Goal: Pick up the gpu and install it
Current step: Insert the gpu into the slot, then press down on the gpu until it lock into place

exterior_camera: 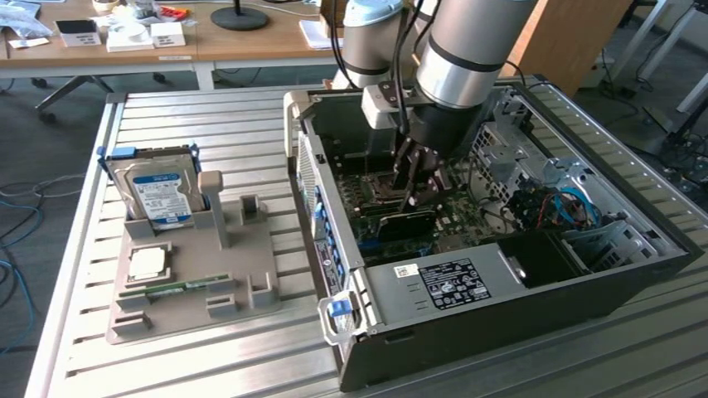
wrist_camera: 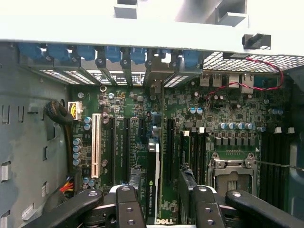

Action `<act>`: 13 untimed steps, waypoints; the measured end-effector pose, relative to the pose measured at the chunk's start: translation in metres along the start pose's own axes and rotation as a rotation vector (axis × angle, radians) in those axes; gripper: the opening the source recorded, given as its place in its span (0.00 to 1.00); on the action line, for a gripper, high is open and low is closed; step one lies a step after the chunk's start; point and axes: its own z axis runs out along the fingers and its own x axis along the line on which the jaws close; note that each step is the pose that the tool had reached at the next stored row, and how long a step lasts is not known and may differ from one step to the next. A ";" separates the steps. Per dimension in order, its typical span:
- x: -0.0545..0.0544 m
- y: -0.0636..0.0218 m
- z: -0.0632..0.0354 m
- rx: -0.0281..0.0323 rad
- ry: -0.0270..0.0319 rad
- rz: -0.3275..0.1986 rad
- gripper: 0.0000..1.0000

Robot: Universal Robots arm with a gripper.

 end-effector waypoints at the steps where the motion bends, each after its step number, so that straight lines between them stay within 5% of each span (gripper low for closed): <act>1: 0.000 0.0000 -0.0007 -0.0001 0.0002 0.000 0.45; 13: 0.000 0.0001 -0.0011 0.0000 0.0000 0.000 0.45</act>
